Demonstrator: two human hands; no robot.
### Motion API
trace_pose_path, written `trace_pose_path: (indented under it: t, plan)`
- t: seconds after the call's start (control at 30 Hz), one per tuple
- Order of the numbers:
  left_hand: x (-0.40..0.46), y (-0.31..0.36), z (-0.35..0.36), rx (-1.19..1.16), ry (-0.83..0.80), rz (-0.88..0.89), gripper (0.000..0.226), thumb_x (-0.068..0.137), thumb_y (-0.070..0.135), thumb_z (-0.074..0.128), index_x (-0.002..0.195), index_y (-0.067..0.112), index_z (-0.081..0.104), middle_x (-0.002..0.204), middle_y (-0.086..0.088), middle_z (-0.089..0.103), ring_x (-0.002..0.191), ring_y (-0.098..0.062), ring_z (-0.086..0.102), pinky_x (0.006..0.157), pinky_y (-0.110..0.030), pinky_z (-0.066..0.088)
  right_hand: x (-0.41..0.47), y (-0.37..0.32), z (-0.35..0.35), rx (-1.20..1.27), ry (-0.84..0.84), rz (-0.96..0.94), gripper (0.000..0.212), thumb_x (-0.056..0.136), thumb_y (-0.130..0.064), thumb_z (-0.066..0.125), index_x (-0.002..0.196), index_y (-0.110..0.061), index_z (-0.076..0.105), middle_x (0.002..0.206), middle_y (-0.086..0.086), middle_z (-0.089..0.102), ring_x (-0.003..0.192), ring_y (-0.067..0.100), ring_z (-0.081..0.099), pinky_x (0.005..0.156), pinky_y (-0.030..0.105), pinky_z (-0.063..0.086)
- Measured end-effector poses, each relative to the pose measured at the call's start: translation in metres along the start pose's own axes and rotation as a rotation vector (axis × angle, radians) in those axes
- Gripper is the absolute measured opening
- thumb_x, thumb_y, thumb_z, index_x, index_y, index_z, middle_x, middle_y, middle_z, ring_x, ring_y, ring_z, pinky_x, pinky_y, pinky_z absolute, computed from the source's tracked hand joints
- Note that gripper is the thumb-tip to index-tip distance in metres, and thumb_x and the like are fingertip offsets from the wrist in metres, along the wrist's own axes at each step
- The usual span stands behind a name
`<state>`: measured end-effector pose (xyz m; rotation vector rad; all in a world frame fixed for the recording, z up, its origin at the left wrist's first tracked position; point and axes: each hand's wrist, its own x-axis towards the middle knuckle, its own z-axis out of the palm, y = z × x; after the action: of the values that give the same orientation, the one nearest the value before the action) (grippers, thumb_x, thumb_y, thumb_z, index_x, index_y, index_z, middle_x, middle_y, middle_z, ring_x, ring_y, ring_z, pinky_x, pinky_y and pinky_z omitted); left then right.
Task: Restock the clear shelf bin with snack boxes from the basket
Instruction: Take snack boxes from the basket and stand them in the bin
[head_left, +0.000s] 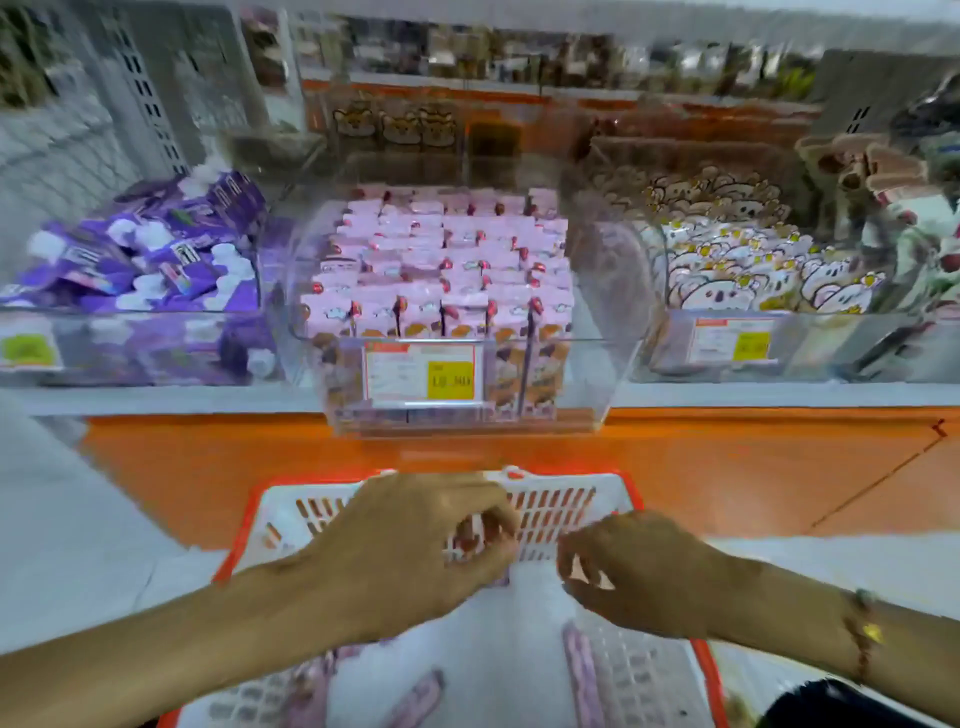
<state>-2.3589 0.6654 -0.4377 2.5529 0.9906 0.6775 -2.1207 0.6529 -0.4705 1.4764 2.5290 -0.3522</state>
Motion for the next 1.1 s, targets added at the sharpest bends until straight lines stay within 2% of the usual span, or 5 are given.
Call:
trace_pose_path:
  t: [0.17, 0.4, 0.57, 0.77, 1.1]
  plan:
    - [-0.074, -0.094, 0.105, 0.063, -0.504, -0.580, 0.027, 0.090, 0.031, 0.051, 0.117, 0.029, 0.055, 0.114, 0.011, 0.060, 0.109, -0.012, 0.057, 0.077, -0.018, 0.038, 0.050, -0.005, 0.107, -0.105, -0.435, 0.078, 0.034, 0.097, -0.023, 0.043, 0.127, -0.008, 0.049, 0.130, 0.015, 0.053, 0.116, 0.033, 0.053, 0.098, 0.039, 0.039]
    - [-0.158, -0.140, 0.183, -0.210, -0.379, -1.052, 0.041, 0.087, 0.003, 0.050, 0.126, 0.014, 0.054, 0.130, -0.008, 0.056, 0.116, -0.023, 0.055, 0.096, -0.029, 0.044, 0.095, -0.074, 0.214, 0.183, -0.368, -0.062, 0.057, 0.099, -0.019, 0.040, 0.151, -0.022, 0.017, 0.159, 0.005, 0.015, 0.142, 0.024, 0.022, 0.113, 0.040, 0.025]
    - [-0.161, -0.146, 0.192, -0.038, -0.006, -0.994, 0.052, 0.090, 0.003, 0.045, 0.141, 0.011, 0.039, 0.143, -0.010, 0.041, 0.129, -0.025, 0.042, 0.108, -0.036, 0.035, 0.112, -0.099, 0.249, 0.116, -0.241, -0.170, 0.052, 0.093, -0.009, 0.041, 0.143, -0.022, 0.037, 0.152, 0.008, 0.030, 0.139, 0.023, 0.027, 0.106, 0.038, 0.027]
    - [-0.132, -0.149, 0.225, 0.064, -0.185, -1.065, 0.066, 0.099, 0.042, 0.031, 0.151, 0.009, 0.006, 0.159, -0.006, 0.002, 0.147, -0.023, -0.001, 0.114, -0.034, 0.020, 0.095, -0.059, 0.267, 0.107, -0.217, 0.073, 0.042, 0.096, -0.031, 0.040, 0.137, -0.023, 0.044, 0.131, 0.003, 0.048, 0.122, 0.022, 0.043, 0.094, 0.033, 0.035]
    - [-0.125, -0.137, 0.248, -0.224, 0.090, -1.119, 0.039, 0.073, 0.018, 0.077, 0.101, 0.009, 0.051, 0.110, -0.005, 0.047, 0.092, -0.024, 0.054, 0.074, -0.038, 0.050, 0.065, 0.003, 0.243, 0.446, -0.291, 0.527, 0.026, 0.084, -0.025, 0.063, 0.097, -0.013, 0.044, 0.094, 0.004, 0.053, 0.087, 0.022, 0.052, 0.066, 0.027, 0.035]
